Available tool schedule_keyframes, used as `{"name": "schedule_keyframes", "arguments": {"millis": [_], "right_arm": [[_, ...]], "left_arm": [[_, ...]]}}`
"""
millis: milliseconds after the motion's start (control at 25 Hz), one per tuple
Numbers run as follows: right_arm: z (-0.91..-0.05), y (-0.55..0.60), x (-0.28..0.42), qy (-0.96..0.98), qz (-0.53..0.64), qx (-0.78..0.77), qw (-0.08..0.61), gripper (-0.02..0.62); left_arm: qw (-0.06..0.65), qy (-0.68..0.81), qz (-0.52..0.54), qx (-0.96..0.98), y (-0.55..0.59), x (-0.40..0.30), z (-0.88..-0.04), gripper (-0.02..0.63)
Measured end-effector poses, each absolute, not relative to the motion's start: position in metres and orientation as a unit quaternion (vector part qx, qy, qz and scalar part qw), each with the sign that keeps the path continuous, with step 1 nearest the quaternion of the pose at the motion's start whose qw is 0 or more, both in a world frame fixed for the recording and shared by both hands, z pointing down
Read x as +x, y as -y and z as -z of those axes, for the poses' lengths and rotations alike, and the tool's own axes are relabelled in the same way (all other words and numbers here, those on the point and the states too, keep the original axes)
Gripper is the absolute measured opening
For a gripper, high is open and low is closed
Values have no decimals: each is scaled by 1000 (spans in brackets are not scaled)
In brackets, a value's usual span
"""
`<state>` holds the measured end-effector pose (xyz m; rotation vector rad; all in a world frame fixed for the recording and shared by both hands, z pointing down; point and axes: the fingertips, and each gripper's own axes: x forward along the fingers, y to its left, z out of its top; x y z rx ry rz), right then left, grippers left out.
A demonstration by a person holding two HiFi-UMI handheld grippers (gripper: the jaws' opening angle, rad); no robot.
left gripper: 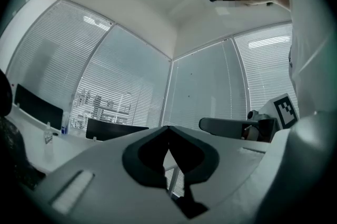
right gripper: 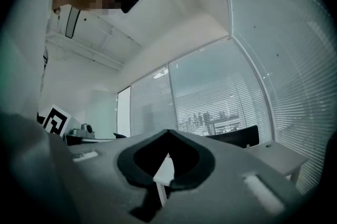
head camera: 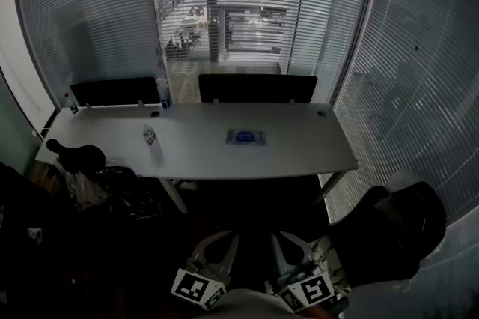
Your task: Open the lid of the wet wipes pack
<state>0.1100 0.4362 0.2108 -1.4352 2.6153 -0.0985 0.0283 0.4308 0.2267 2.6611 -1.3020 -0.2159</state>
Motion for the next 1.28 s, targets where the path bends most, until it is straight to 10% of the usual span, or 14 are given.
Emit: {"name": "schedule_keyframes", "arguments": {"millis": [1280], "right_arm": [[-222,-414,182,-882,67,-456,103,0]], "left_arm": [[82,441,51,892,-405,104,-243,3]]}}
